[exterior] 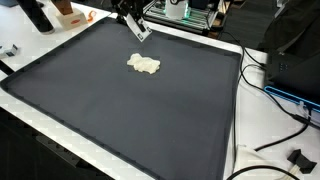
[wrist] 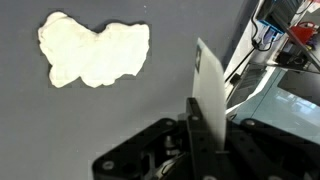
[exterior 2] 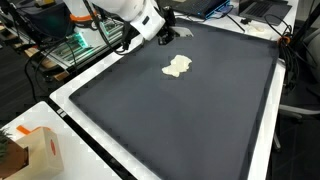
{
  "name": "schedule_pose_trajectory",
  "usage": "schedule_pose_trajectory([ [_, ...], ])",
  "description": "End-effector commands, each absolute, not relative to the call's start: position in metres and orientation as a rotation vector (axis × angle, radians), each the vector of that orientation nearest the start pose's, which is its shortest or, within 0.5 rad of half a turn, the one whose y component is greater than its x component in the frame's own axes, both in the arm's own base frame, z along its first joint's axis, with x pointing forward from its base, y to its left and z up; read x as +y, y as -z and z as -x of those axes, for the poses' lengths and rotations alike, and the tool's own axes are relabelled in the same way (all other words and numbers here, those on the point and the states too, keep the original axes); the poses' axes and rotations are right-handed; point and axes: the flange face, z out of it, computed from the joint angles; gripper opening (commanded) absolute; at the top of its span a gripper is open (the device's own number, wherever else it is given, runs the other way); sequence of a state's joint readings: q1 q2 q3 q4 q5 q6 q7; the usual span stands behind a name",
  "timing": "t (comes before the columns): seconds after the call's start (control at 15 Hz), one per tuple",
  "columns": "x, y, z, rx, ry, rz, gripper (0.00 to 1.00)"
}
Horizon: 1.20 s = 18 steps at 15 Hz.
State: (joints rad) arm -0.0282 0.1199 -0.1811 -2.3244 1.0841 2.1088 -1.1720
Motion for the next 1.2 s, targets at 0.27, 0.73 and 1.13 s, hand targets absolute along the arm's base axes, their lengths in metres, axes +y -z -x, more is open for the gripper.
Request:
schedule_pose_trajectory([
  [0.27,-0.07,-0.249,-0.51,-0.048,0.346,2.32,0.01],
  [0.73,-0.078,-0.232,-0.511,0.092,0.365,2.306,0.01],
  [1.13,-0.083,-0.232,-0.51,0.22,0.385,2.343,0.01],
])
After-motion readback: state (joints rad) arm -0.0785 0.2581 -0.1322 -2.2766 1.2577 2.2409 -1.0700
